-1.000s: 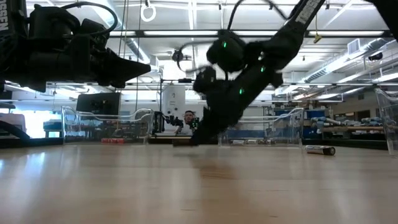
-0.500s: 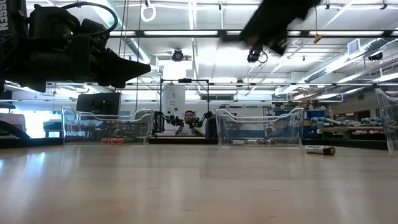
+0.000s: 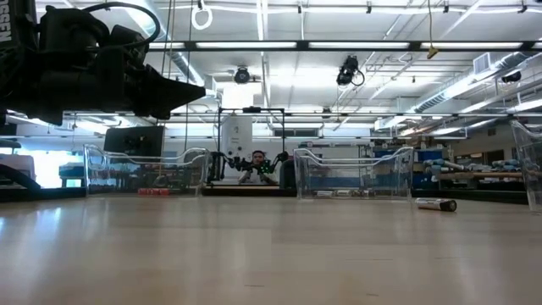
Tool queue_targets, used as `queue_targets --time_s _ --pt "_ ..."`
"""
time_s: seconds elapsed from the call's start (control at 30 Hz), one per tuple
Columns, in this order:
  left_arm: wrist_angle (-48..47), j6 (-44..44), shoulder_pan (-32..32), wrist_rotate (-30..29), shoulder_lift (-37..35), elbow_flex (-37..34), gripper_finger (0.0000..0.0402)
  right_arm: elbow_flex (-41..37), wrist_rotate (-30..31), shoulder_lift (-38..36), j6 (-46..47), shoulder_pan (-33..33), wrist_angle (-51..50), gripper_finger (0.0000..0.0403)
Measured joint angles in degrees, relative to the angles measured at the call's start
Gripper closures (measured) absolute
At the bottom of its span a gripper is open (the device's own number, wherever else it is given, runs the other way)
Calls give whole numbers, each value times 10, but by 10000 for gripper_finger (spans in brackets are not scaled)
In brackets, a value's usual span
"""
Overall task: Sort batteries
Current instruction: Put the brown battery into the bottom right transparent bin
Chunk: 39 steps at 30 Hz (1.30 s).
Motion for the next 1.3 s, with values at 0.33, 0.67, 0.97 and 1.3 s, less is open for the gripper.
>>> queue_targets --time_s 0.33,0.67,0.97,1.3 --pt "-1 0 0 -2 0 0 396 -56 -95 1 161 61 -58 340" --pt "-1 0 0 -2 0 0 396 -106 -214 1 177 83 -36 340" --pt "-1 0 0 -2 0 0 396 -106 -258 1 211 108 -116 340" --pt "-1 0 0 -8 0 0 396 -77 -108 2 181 88 -59 340"
